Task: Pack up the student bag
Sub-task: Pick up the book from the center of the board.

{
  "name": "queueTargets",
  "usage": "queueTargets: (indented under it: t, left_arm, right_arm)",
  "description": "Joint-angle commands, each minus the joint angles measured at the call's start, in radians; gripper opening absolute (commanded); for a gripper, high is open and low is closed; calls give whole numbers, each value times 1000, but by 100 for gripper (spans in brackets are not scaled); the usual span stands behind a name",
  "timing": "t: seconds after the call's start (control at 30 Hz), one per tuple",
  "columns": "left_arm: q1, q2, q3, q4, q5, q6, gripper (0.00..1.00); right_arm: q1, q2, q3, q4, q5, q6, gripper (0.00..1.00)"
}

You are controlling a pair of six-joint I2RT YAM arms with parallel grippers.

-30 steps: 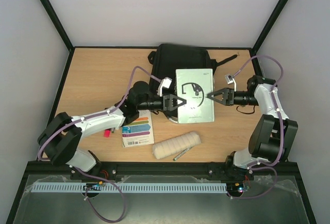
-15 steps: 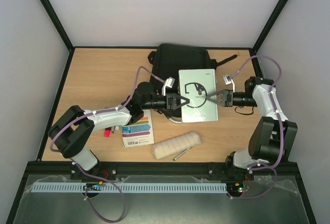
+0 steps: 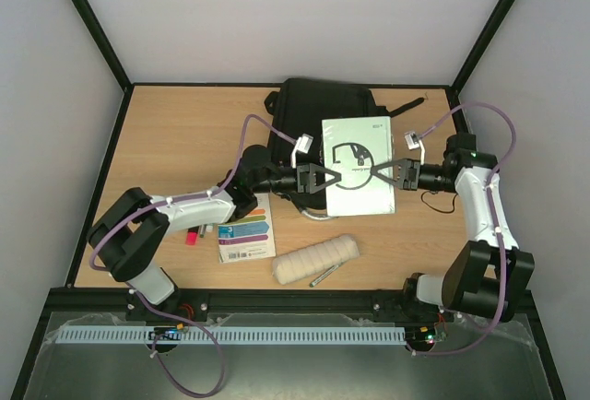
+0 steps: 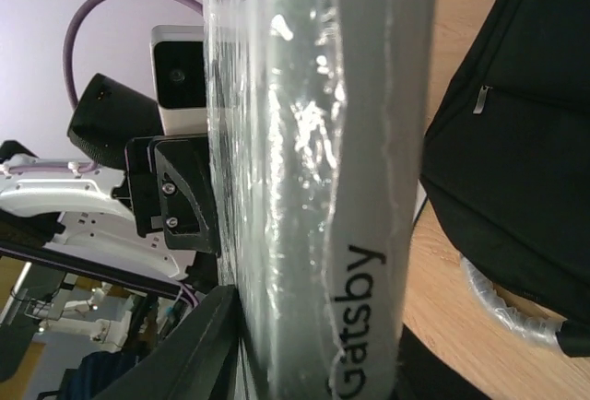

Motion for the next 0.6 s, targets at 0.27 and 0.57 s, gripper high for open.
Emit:
queueTargets:
  t: [0.27,0.57]
  left_arm:
    - [39,9,44,-118,-119,84,62]
    - [68,-125,105,-621,-230,396,84]
  right_arm:
    - [8,-26,3,64,-47,119,1]
    - [-114,31,-31,141,-40,76,1]
